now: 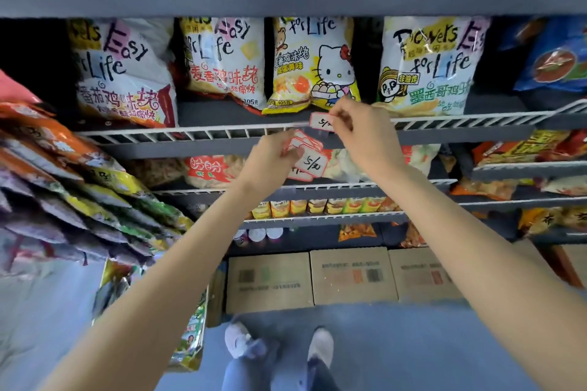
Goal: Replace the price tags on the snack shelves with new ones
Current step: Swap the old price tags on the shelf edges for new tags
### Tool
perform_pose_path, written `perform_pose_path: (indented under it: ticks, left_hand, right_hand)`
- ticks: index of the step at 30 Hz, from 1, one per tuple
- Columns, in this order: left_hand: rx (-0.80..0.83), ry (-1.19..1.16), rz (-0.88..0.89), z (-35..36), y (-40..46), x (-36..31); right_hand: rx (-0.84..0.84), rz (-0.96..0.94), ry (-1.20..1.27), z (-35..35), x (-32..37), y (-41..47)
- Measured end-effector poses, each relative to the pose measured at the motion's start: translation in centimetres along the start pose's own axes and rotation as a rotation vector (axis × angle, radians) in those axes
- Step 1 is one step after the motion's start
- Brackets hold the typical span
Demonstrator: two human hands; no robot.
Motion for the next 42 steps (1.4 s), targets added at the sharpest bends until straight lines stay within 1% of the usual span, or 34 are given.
perform_pose_path:
  ticks: [3, 6, 9, 12, 16, 21, 26, 33, 38, 40, 42]
  left_hand:
    - [-0.014, -0.021, -0.011, 0.4, -0.6, 0.0]
    - [-0.039, -0.001, -0.013, 0.1, -0.6, 0.6]
    - [-0.061, 0.128, -0.002, -0.7, -0.6, 1.1]
    - [-0.015, 0.226, 0.024, -0.9, -0.8, 1.2]
    - [-0.010, 0.230, 0.015, -1.2, -0.5, 1.4]
    - [-0.006, 0.212, -0.016, -1.3, 0.1, 1.5]
    - [0.004, 0.228, -0.018, -1.2, 0.1, 1.6]
    - [-0.001, 0.281, -0.009, -1.1, 0.4, 1.5]
    - [-0.008, 0.316, 0.015, -1.0, 0.3, 1.4]
    - [-0.005, 0.320, 0.016, -0.9, 0.3, 1.4]
    - [-0.001, 0.319, 0.006, -0.9, 0.4, 1.5]
  right_hand:
    - [0.007, -0.011, -0.010, 0.0, 0.1, 0.0]
    - [-0.020, -0.022, -0.006, -0.4, 0.1, 0.0]
    - [-0.095, -0.060, 0.032, -0.6, 0.4, 0.1]
    - [-0.149, -0.119, 0.080, -0.6, 0.7, 0.0]
    - [-0.095, -0.189, 0.056, 0.1, 0.9, 0.2]
    - [-0.092, -0.335, -0.112, -0.1, 2.5, -0.2]
    - [-0.066, -0.316, -0.187, 0.6, 2.0, 0.2]
    - [-0.061, -0.383, -0.236, 0.8, 2.0, 0.7]
    - [-0.102, -0.382, -0.220, 0.7, 1.8, 0.7]
    - [-0.070, -0.388, -0.216, 1.2, 1.9, 0.6]
    - [-0.002, -0.372, -0.203, 1.8, 2.0, 0.4]
Point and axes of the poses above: each hand's wrist, its own y-axis towards the middle knuckle, its own z-axis out of the palm, x = y × z, the point moved 9 cm from there along y, towards the middle knuckle, and after that the axes turned 12 degrees about -z, right-handed, at the moved point
